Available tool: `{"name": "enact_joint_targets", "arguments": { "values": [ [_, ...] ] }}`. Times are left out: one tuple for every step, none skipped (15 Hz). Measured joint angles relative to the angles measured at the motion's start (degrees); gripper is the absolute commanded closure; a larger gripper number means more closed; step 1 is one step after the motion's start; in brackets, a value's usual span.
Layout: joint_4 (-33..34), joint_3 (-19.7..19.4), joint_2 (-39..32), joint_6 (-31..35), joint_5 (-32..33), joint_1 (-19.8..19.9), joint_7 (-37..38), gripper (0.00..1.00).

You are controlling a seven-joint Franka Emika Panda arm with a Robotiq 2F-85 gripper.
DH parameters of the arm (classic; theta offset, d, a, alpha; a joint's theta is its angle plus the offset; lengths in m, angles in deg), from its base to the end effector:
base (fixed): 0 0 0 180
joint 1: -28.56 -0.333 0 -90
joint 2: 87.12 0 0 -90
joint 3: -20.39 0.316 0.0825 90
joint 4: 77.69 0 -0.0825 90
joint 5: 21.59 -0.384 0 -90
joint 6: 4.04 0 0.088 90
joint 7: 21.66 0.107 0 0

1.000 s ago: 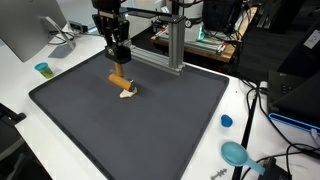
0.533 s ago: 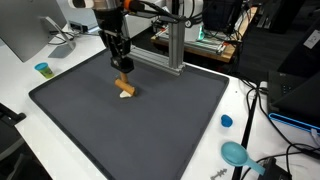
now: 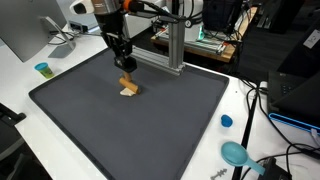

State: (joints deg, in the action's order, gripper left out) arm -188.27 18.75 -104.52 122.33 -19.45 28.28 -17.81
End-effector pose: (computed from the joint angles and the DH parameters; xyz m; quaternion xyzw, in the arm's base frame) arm 0.6115 -0.0150 0.3293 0.9992 -0.0336 -0.0136 0.0195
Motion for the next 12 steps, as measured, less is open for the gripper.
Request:
{"name": "enact_joint_targets", "arguments": {
  "values": [
    [0.03, 0.0, -0.04, -0.59, -0.13, 0.0, 0.0, 0.79],
    [0.03, 0.0, -0.08, -0.92, -0.24, 0.02, 0.0, 0.79],
    [0.01, 0.0, -0.12, -0.96, -0.56, 0.04, -0.01, 0.79],
    [0.0, 0.06, -0.12, -0.85, -1.31, 0.14, -0.46, 0.79],
    [-0.21, 0.31, 0.1, 0.0, -2.73, 0.42, -2.25, 0.79],
    [-0.55, 0.76, 0.69, 1.31, -3.99, 0.77, -4.9, 0.79],
    [-1.07, 1.19, 1.85, 2.31, -4.45, 0.97, -7.51, 0.54],
    [-1.39, 1.28, 2.81, 2.32, -4.46, 0.93, -7.87, 0.54],
    [-1.47, 1.28, 2.95, 2.18, -4.45, 0.91, -7.75, 0.54],
    [-1.5, 1.26, 2.61, 2.18, -4.45, 0.93, -7.74, 0.54],
    [-1.48, 1.25, 2.05, 2.23, -4.45, 0.93, -7.74, 0.54],
    [-1.49, 1.24, 1.63, 2.24, -4.44, 0.94, -7.74, 0.79]
  ]
}}
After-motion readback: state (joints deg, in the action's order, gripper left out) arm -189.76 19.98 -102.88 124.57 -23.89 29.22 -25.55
